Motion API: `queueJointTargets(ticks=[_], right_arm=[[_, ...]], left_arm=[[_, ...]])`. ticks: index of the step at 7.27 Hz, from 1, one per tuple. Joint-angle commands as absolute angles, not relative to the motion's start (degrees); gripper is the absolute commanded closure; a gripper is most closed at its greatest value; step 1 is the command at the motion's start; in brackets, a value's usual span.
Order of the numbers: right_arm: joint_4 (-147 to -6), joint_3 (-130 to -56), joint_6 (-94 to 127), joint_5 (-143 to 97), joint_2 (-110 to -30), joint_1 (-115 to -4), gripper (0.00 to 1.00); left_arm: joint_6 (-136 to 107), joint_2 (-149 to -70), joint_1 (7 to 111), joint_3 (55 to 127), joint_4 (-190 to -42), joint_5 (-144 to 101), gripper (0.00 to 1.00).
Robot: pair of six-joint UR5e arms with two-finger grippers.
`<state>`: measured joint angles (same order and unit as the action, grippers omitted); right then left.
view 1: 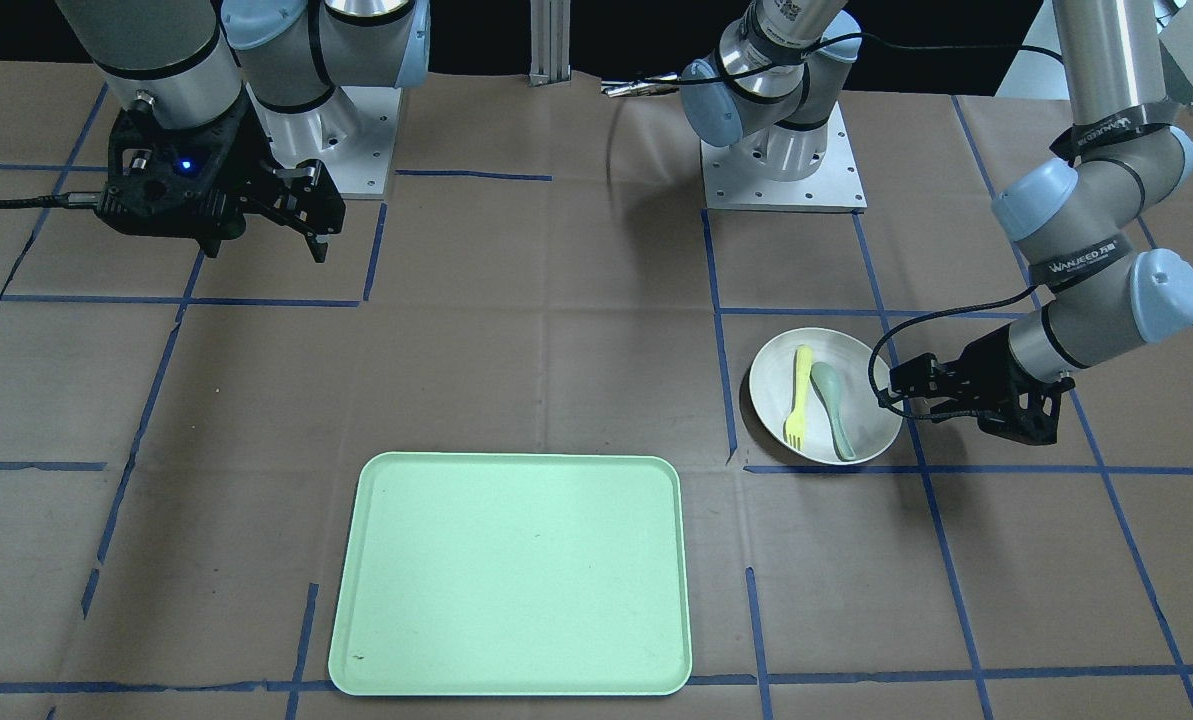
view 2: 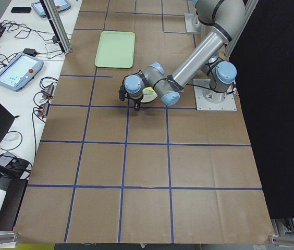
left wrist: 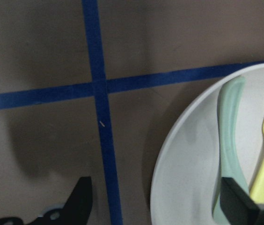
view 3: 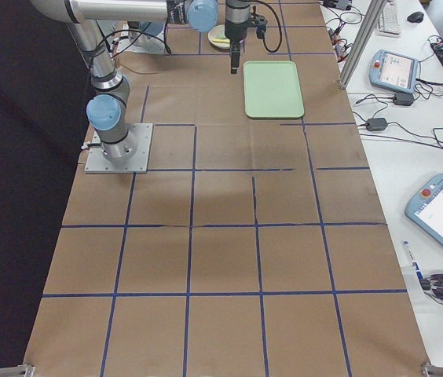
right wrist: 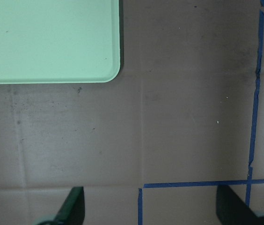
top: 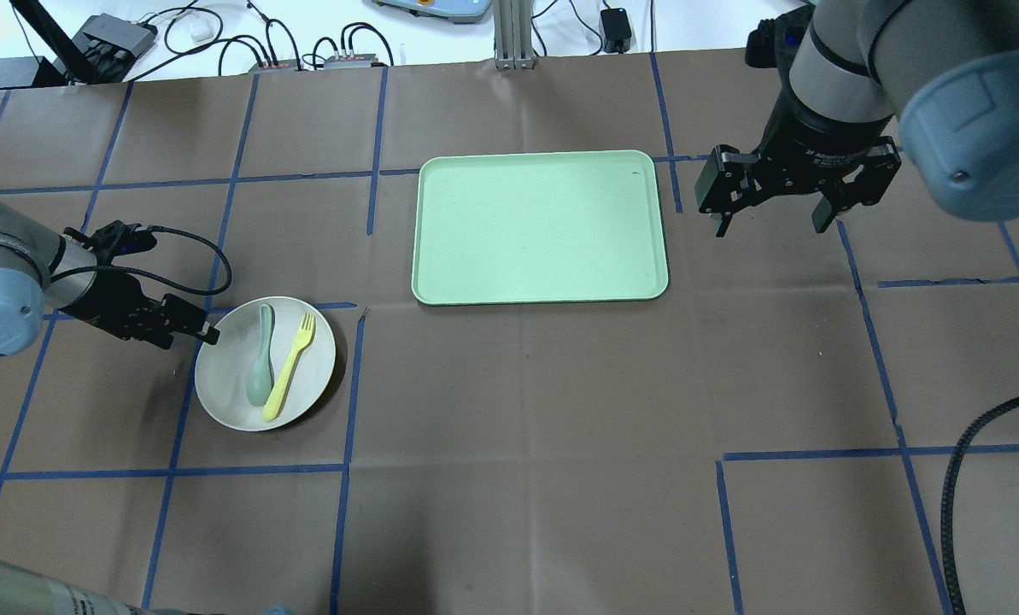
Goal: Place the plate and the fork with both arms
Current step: 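Lower the left gripper to the white plate's rim and grasp it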
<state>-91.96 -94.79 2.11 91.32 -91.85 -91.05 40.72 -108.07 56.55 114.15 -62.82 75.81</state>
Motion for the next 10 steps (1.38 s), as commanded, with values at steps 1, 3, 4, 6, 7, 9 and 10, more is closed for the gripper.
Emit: queueJointTargets(ticks=[1,3,4,6,7,9,10], right_arm=[[-91.93,-94.75,2.11,91.32,-91.85,-91.05,0.0],[-92.02,-94.75,2.11,91.32,-91.85,-91.05,0.0],[-91.93,-94.75,2.11,91.32,-91.85,-91.05,0.0],[-92.02,-94.75,2.11,91.32,-91.85,-91.05,0.0],[-91.93,-94.75,2.11,91.32,-91.85,-91.05,0.0],[-92.02,-94.75,2.11,91.32,-91.85,-91.05,0.0],[-91.93,-94.75,2.11,91.32,-91.85,-91.05,0.0]], left_arm=[[40.43,-108.54,56.51,114.26,-62.93,75.67,0.24],[40.25,-108.63,56.51,114.34,-63.54,75.85,0.37],[40.08,-108.72,56.51,114.43,-63.81,75.85,0.37],[40.08,-109.25,56.51,114.35,-63.81,75.85,0.49],[39.99,-109.25,56.51,114.35,-63.81,75.85,0.67],[39.99,-109.25,56.43,114.26,-63.81,75.76,0.91],[39.9,-109.25,56.34,114.17,-63.81,75.85,0.95]])
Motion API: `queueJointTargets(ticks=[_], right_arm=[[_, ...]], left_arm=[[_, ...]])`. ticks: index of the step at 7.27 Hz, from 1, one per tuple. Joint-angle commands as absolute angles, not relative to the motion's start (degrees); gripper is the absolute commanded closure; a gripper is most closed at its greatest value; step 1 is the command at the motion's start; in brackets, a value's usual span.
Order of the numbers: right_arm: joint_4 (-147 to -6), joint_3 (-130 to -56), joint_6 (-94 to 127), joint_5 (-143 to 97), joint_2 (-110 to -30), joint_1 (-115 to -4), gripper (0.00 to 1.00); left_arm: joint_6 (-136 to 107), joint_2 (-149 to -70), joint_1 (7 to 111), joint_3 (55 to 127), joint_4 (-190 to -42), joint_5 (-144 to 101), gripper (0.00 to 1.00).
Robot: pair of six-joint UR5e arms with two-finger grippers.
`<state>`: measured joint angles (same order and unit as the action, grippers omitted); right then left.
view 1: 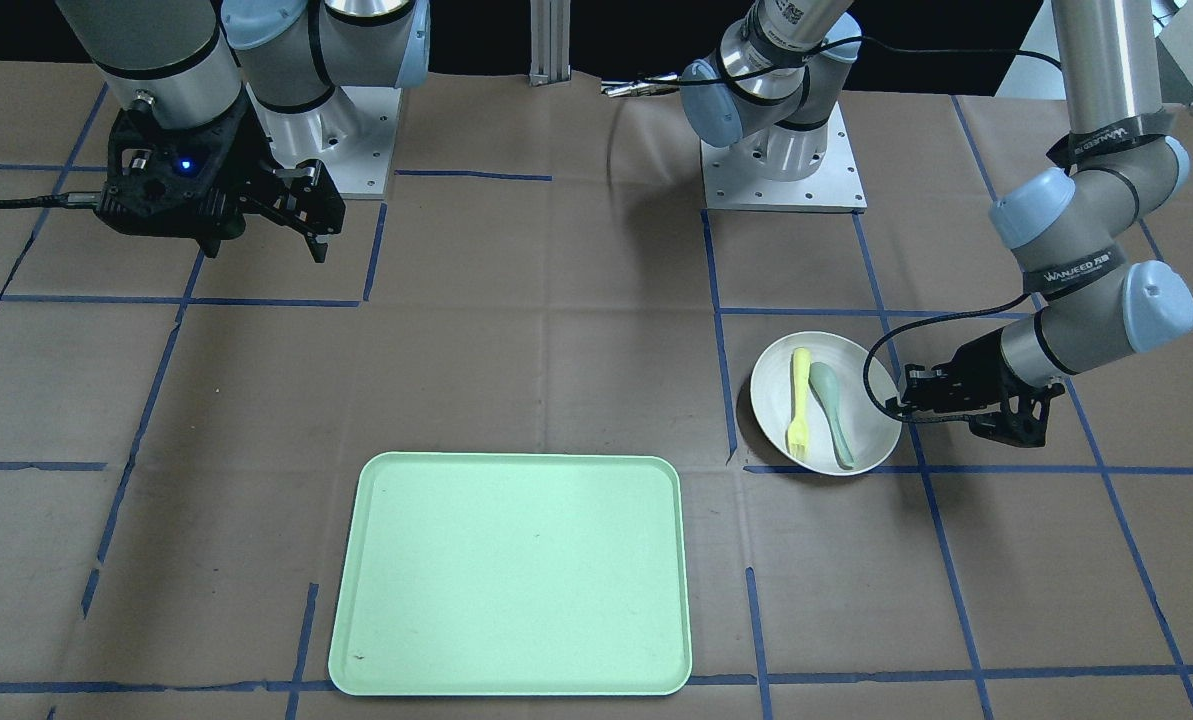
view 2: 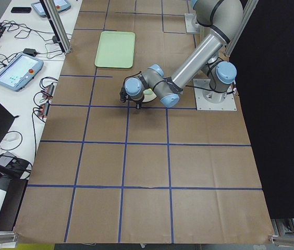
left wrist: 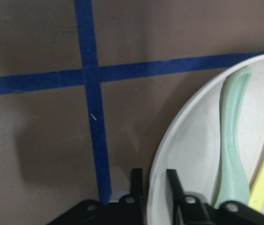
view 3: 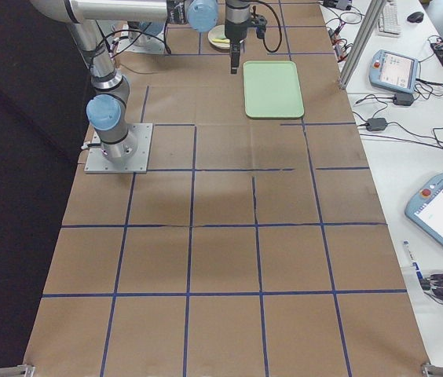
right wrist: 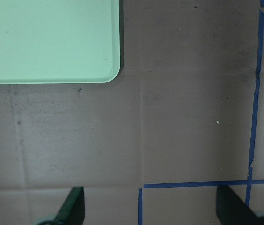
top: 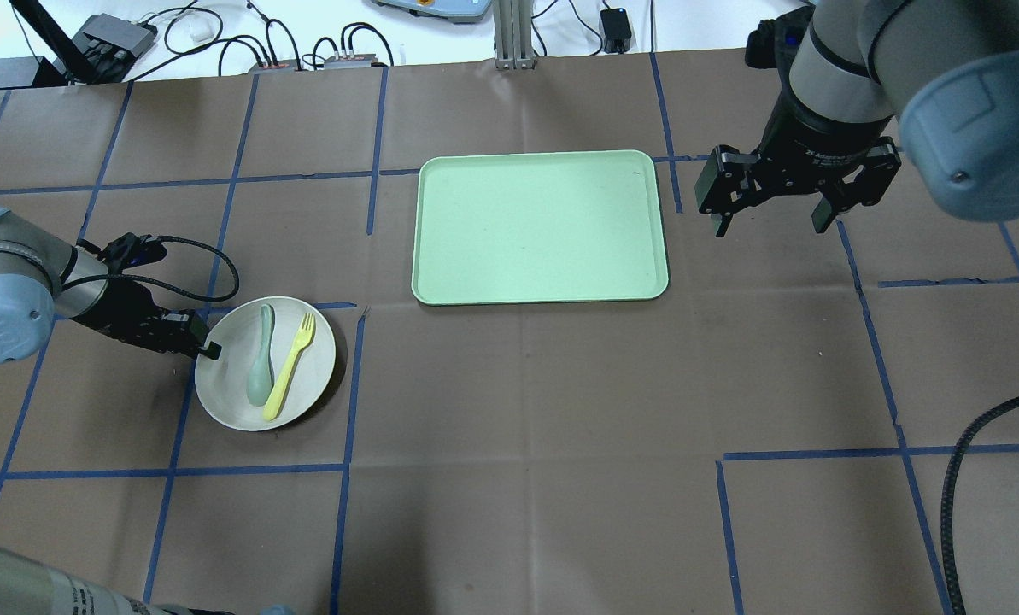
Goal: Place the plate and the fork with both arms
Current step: 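Lift the plate with the left gripper and carry it onto the green tray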
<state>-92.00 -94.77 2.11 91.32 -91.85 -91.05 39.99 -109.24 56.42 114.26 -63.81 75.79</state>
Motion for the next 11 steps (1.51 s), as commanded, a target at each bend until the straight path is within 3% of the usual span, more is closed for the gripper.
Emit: queueJointTargets(ticks=[1,5,7,9,11], right_arm=[[-92.02,-94.75,2.11,91.23,-91.85,-91.05,0.0],[-92.02,-94.75,2.11,91.32,-91.85,-91.05,0.0],[-92.02,-94.75,2.11,91.32,-91.76,-91.05,0.0],[-92.02,-94.83,2.11,91.32,-91.85,-91.05,0.0],[-92.02,-94.75,2.11,91.32,-91.84,-91.05,0.0]], left_arm=[[39.9,-109.16,56.34,114.17,-63.81,75.85,0.98],[36.59,-105.92,57.74,113.38,-65.47,72.09,1.0],[29.4,-104.25,63.68,112.94,-65.39,68.47,1.0],[22.26,-105.63,73.35,106.39,-65.21,68.47,1.0],[18.99,-111.76,81.69,97.08,-65.39,68.55,1.0]])
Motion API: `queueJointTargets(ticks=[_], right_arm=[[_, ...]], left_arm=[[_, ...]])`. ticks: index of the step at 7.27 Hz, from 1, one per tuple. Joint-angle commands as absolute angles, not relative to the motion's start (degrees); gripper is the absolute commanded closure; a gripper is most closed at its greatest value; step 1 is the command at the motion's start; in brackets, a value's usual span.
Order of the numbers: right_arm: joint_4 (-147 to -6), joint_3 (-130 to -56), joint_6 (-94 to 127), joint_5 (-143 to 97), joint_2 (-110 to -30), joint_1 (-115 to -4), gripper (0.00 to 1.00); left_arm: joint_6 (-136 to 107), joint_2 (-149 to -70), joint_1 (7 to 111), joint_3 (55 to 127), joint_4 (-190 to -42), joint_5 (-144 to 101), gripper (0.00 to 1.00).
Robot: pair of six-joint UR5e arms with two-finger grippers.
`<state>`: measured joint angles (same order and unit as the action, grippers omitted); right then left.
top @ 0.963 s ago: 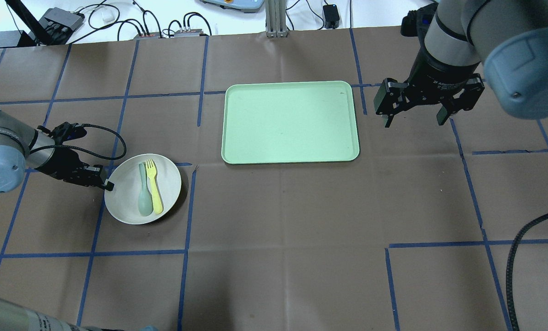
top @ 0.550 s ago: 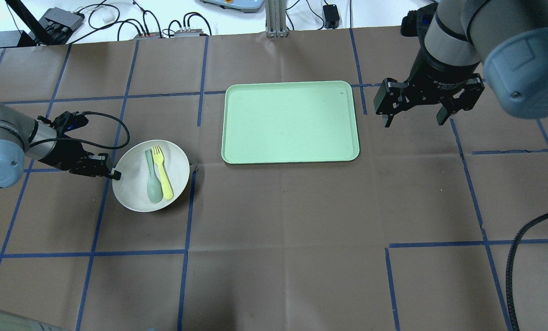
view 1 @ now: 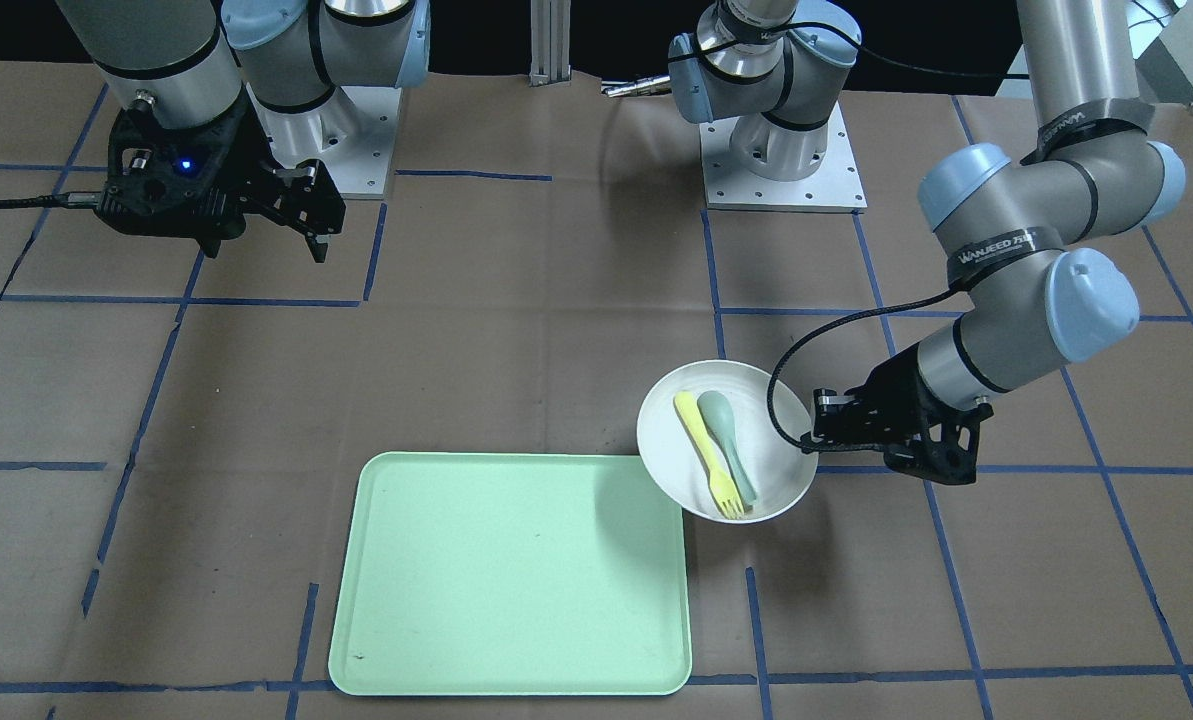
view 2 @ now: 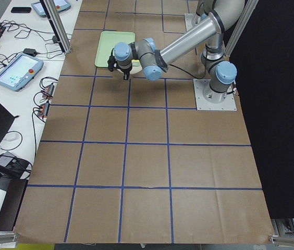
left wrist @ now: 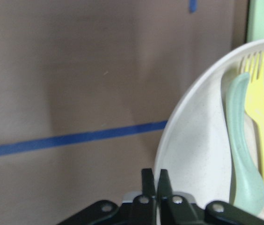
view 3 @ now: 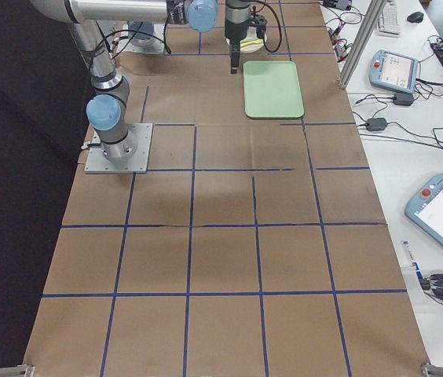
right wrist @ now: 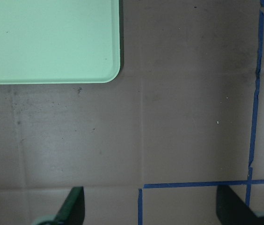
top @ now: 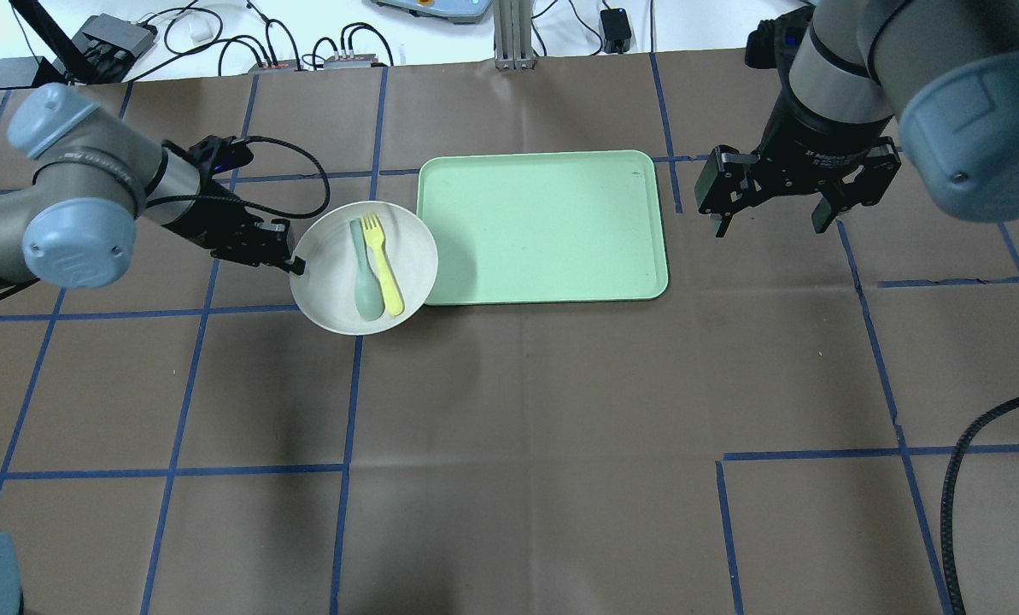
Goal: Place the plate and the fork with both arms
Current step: 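Lift the plate with the left gripper and carry it onto the green tray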
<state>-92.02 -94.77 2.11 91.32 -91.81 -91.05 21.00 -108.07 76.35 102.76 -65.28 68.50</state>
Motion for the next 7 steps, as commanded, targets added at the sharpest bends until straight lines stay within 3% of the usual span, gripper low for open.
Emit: queueJointTargets(ticks=[1,7], right_arm=[[-92.02,-94.75,2.11,91.32,-91.76,-91.05,0.0],[-92.02,-94.75,2.11,91.32,-91.76,-90.97,0.0]], left_arm=[[17.68,-114.84,84.96,92.77,-65.39,68.64,1.0],[12.31,-131.56,92.28,76.65,-64.69,68.38,1.0]])
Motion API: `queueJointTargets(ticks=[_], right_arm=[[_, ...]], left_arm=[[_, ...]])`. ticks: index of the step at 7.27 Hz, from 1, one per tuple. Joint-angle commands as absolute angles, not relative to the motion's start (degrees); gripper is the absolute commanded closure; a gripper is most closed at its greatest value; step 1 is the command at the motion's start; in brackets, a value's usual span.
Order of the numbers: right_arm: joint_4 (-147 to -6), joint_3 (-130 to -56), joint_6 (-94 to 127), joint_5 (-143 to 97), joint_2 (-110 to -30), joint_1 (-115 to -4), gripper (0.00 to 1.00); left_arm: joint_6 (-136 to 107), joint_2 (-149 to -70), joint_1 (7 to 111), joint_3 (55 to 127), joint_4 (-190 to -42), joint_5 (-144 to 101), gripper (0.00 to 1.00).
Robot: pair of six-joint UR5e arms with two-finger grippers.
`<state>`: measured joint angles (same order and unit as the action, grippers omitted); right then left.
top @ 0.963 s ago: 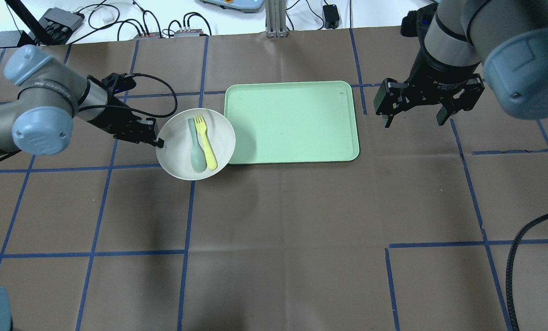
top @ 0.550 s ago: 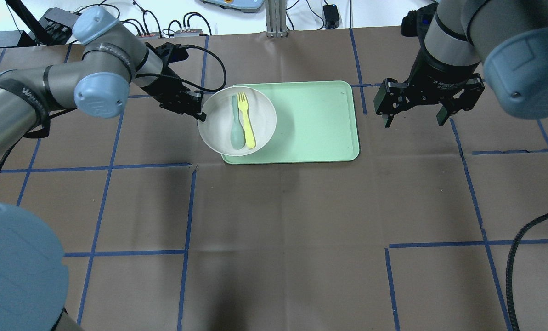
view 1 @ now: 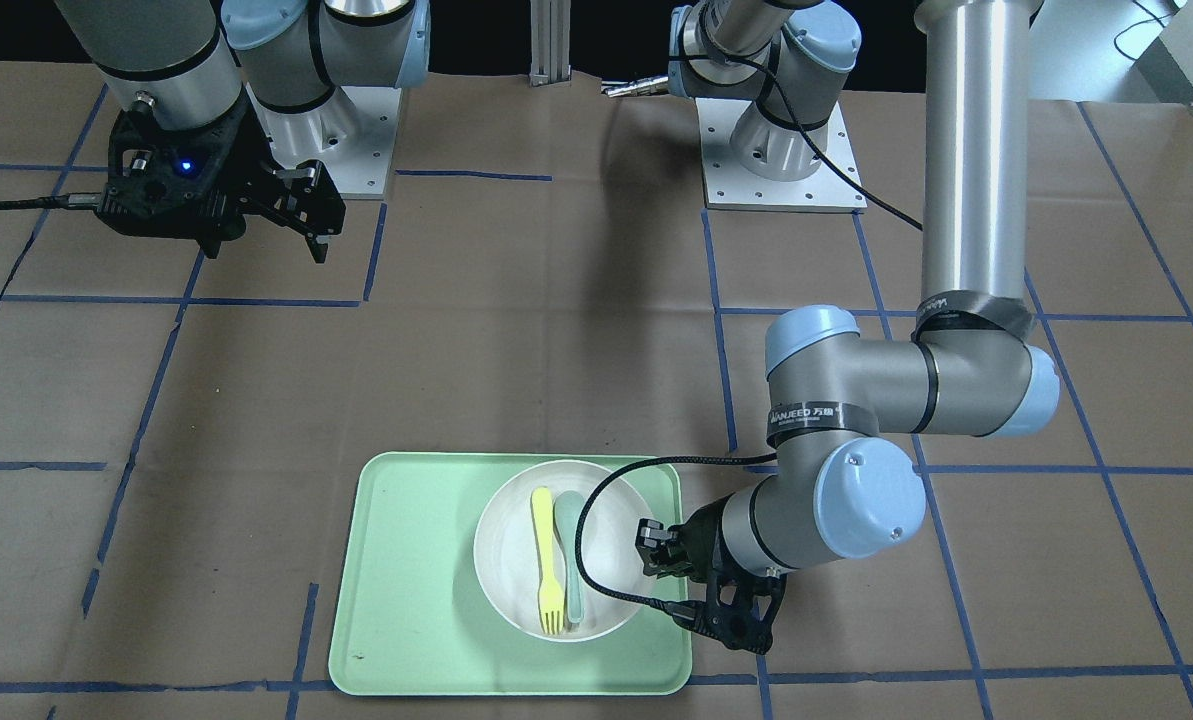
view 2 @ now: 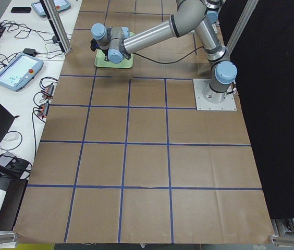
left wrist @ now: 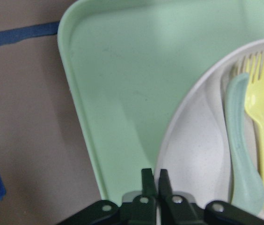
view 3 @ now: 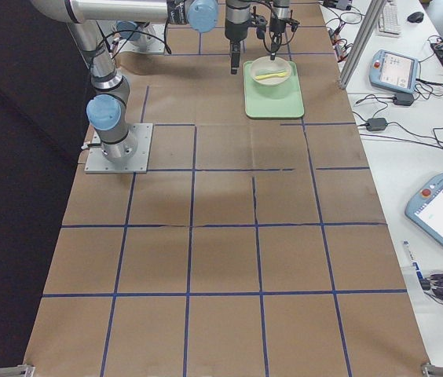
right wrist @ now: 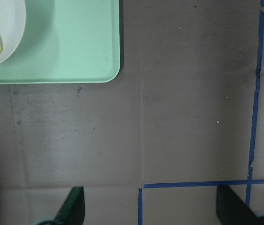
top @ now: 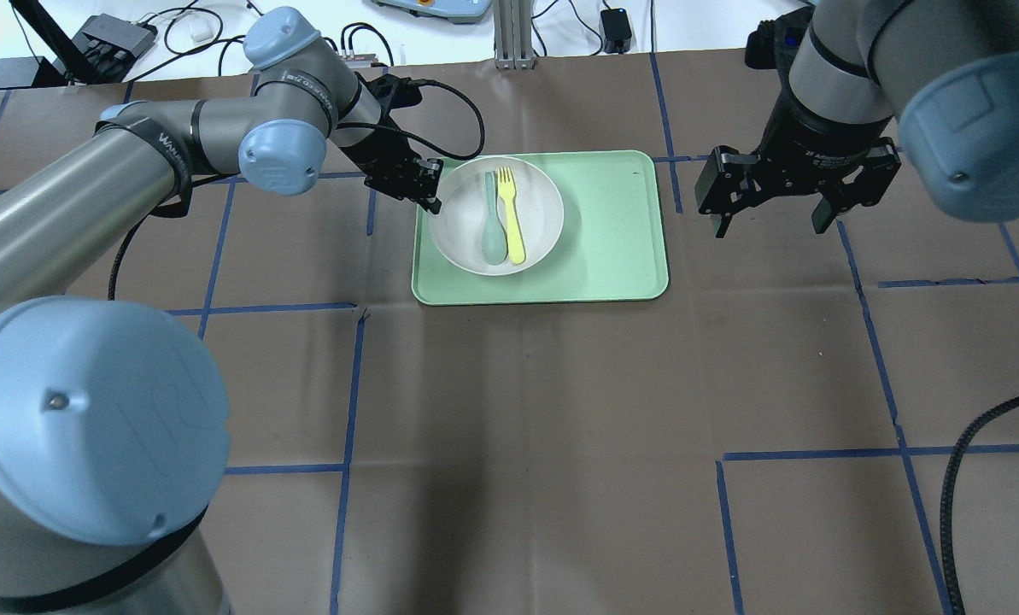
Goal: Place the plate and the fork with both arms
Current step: 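Lift the plate with the left gripper and carry it onto the green tray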
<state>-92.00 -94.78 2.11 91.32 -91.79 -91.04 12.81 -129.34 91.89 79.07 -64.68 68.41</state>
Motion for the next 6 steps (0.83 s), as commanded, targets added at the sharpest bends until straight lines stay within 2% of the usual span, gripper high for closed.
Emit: queueJointTargets(ticks=[1,6], right_arm=[[-91.93,-94.75,2.11,91.32,-91.76,-91.05,0.0],[-91.93,-94.75,2.11,91.32,-91.84,-91.05,0.0]], left_arm=[[12.13,-132.53,93.24,75.77,-64.69,68.38,1.0],[10.72,-132.98,94.04,75.76,-64.69,68.2,0.94]])
